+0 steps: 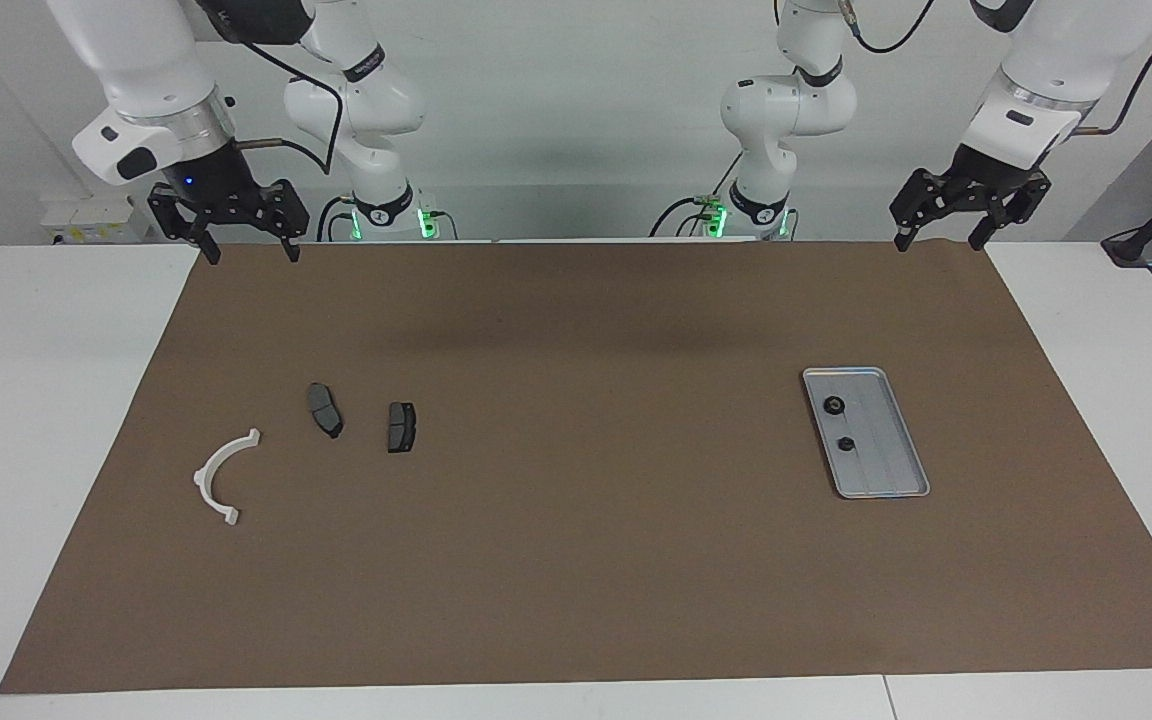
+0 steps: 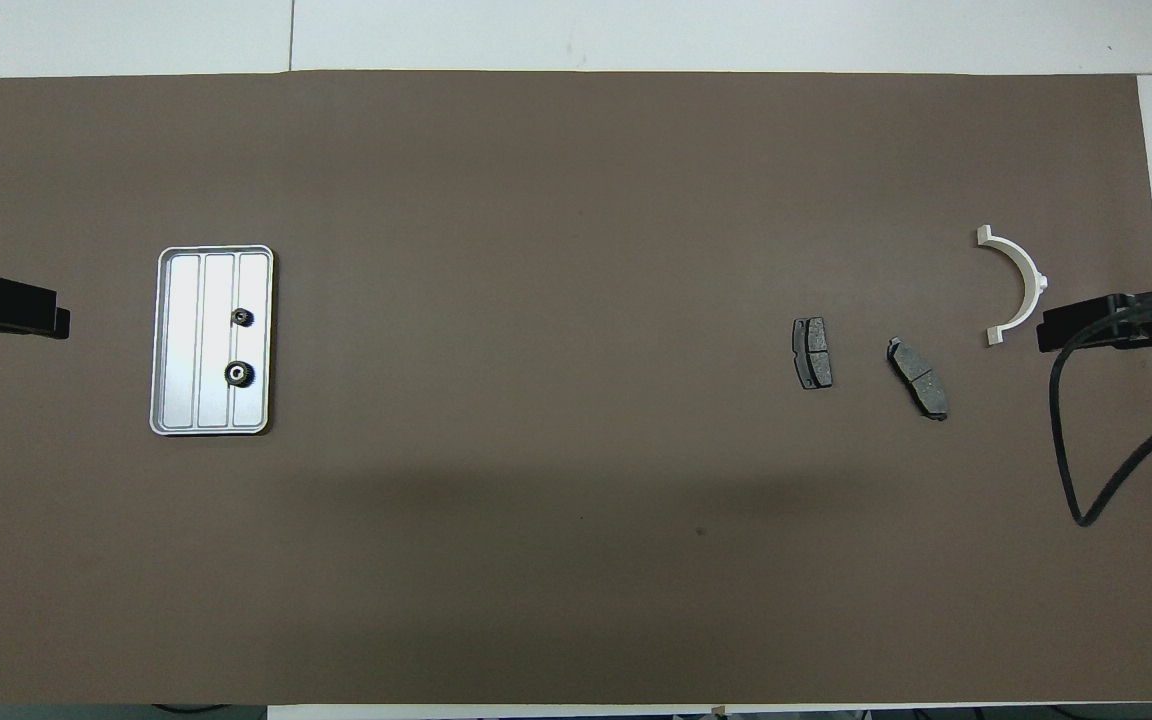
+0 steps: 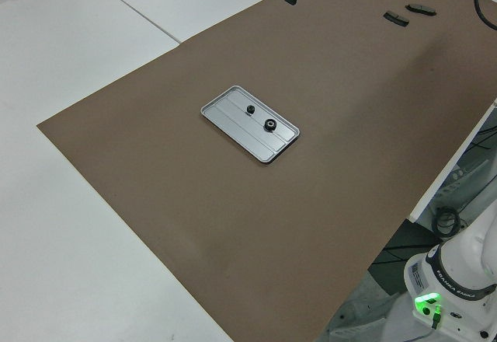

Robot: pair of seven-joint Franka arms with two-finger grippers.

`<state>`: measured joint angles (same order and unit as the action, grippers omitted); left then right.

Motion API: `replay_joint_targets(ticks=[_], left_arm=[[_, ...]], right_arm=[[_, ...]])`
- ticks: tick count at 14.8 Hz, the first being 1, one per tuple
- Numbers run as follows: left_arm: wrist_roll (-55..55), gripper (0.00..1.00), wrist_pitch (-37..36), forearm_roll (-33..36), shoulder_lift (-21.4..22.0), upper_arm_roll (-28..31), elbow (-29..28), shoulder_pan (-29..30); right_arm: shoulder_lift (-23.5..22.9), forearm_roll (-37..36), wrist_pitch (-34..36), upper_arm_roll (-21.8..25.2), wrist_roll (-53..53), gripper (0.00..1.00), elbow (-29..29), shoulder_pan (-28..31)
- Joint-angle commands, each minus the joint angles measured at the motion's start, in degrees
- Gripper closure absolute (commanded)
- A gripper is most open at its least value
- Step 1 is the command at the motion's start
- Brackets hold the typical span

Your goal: Place bearing gear from tray to pile

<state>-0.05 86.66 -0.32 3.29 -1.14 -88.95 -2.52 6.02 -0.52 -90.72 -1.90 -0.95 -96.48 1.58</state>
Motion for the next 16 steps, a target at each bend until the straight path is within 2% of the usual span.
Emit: replay_joint_targets(ticks=[1, 6, 7, 9, 10, 12, 16], left_arm=[[0.84, 0.0, 0.26, -0.04, 2.24, 1.06, -2.8, -1.0], [0.84, 0.0, 1.04, -0.04, 3.9, 1.06, -5.69, -0.73], [0.84, 0.0, 3.92, -0.12, 5.04, 1.06, -8.32, -0.38], [0.93, 0.0, 15.32, -0.04, 9.08, 1.06, -19.98, -0.12], [0.76, 0.0, 20.51, -0.04, 9.19, 1.06, -24.47, -0.12], [0.93, 0.0, 24.68, -0.04, 6.57, 1.06, -27.06, -0.03], [1.19, 0.0, 29.78, -0.12, -0.47, 1.06, -27.42, -0.47]], right_arm=[[0.66, 1.75, -1.22, -0.12, -0.1, 0.0, -0.55, 0.09], [0.66, 1.75, -1.3, -0.12, -0.19, 0.0, -0.55, 0.17], [0.66, 1.75, -1.3, -0.12, -0.19, 0.0, -0.55, 0.17], [0.66, 1.75, -1.22, -0.12, -0.1, 0.0, -0.55, 0.17], [0.66, 1.75, -1.22, -0.12, -0.1, 0.0, -0.55, 0.17], [0.66, 1.75, -1.22, -0.12, -0.1, 0.0, -0.55, 0.26], [0.75, 1.75, -1.22, -0.12, -0.1, 0.0, -0.64, 0.09]])
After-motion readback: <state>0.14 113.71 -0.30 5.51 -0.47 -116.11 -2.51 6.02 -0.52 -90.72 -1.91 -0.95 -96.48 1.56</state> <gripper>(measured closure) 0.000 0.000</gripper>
